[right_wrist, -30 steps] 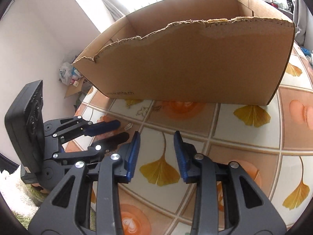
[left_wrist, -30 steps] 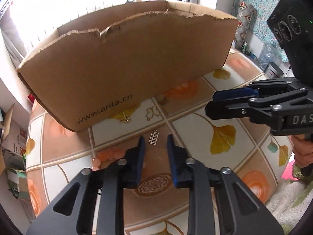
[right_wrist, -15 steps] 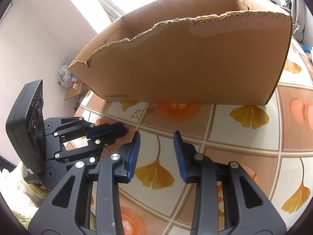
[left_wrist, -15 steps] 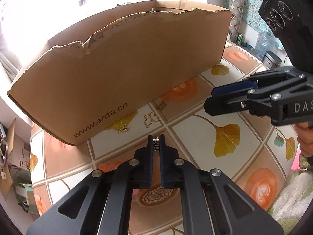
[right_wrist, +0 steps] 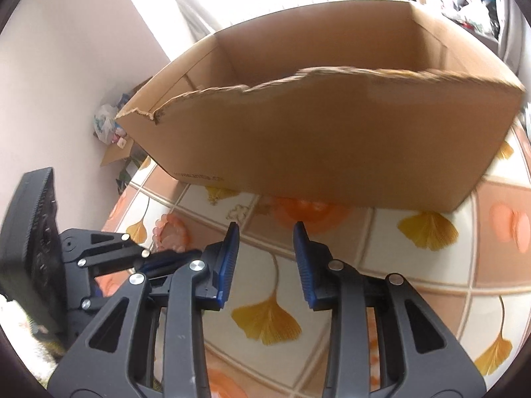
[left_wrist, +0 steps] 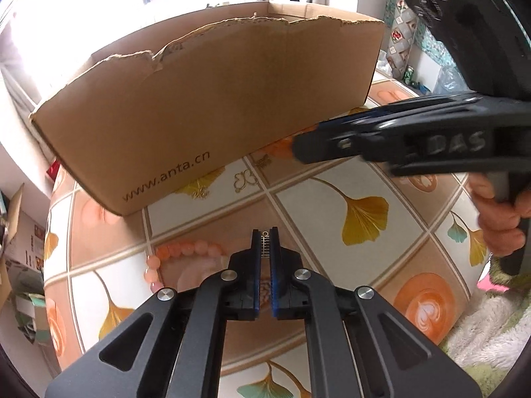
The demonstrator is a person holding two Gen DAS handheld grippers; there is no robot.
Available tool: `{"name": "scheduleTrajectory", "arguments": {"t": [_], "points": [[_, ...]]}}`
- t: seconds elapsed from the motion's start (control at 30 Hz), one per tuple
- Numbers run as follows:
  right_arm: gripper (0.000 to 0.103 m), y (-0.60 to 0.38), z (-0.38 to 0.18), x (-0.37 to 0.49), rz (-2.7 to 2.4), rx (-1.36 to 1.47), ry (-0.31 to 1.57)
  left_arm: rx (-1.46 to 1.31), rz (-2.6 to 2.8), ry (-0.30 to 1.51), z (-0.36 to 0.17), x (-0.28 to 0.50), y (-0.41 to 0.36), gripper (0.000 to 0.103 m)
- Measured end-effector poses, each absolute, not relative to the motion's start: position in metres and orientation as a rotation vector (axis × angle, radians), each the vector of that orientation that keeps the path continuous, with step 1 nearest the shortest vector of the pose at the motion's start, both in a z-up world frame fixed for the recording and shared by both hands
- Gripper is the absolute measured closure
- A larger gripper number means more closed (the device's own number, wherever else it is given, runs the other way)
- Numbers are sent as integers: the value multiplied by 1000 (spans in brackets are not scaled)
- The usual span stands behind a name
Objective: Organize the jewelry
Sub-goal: 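Close the left gripper on a gold earring while the right gripper approaches another earring, then close the right gripper on the gold earring while the left gripper holds its earring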
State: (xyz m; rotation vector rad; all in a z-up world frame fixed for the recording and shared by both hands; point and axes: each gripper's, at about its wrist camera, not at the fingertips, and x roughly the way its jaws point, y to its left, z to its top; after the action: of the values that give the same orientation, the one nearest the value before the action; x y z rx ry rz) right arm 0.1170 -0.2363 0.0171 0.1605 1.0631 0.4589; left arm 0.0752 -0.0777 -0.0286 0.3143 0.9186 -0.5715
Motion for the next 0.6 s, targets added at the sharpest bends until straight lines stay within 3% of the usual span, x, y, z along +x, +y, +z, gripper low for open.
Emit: {"name": "scheduleTrajectory", "arguments": {"t": [0.6], "points": [[88,-195,-2,133,382,-95,1021,276,-590,913,-28,72,-58,98]]}}
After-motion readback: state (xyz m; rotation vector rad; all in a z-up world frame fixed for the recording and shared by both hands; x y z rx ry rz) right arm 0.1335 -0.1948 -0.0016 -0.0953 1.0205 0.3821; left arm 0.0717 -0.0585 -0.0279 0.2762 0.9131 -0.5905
